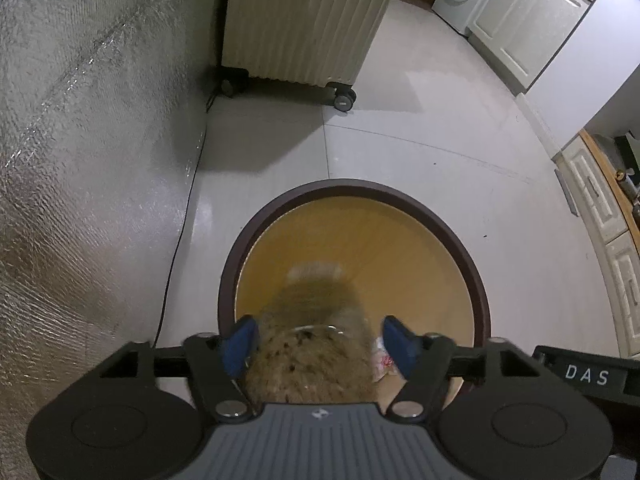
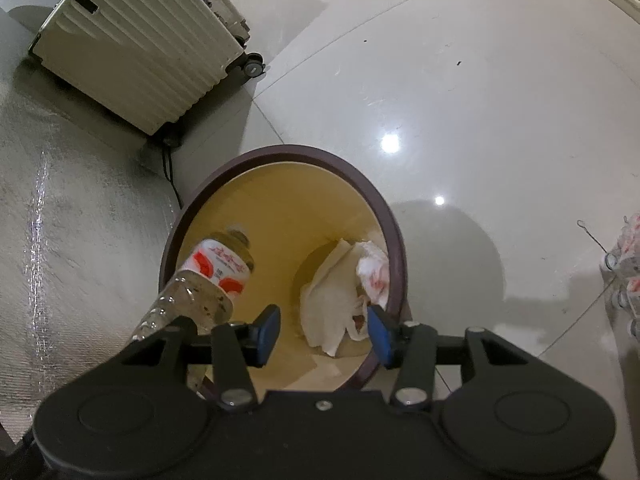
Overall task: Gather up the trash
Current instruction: 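Open the right tool dropping the white bag while the left tool drops the bottle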
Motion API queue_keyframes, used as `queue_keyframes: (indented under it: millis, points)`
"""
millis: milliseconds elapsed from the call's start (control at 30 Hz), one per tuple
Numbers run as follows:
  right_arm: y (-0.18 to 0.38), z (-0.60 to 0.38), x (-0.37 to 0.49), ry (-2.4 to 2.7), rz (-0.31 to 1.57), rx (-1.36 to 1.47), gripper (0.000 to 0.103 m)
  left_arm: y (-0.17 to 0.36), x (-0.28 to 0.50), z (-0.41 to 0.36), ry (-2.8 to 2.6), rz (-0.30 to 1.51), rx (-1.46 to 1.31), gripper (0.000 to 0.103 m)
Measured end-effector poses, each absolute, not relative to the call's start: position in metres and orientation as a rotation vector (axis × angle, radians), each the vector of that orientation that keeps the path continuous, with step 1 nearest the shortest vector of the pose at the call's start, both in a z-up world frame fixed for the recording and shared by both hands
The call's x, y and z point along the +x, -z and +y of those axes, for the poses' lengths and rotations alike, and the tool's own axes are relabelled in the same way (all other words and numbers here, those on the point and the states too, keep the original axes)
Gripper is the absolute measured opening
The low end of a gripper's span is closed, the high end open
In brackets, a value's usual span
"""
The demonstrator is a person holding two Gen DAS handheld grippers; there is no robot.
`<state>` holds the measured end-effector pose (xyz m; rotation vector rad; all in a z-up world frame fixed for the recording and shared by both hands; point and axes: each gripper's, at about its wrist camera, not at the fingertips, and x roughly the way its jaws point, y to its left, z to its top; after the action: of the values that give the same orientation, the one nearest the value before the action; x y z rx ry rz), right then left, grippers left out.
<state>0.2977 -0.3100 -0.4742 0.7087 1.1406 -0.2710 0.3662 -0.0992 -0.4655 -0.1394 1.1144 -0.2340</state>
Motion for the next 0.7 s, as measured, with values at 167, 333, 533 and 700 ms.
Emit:
queue_keyframes:
  millis: [167, 333, 533, 700]
  points:
    - [0.475, -0.31, 0.295, 0.27, 1.158, 0.706, 0.05, 0.461, 0.368, -0.1, 0.227, 1.14, -0.125, 0.084]
    - [0.472, -0.311, 0.295, 0.261, 1.166, 0.689, 0.05, 0.457, 0.366, -0.1, 0.216, 1.159, -0.082, 0.086]
    - [0.467, -0.31, 0.293, 0.251, 1.173, 0.661, 0.052, 0.453, 0.361, -0.096, 0.2, 1.195, -0.076, 0.09]
    - [0.46, -0.31, 0.291, 0.235, 1.167, 0.602, 0.054, 0.446, 0.356, -0.091, 0.167, 1.211, -0.068, 0.097]
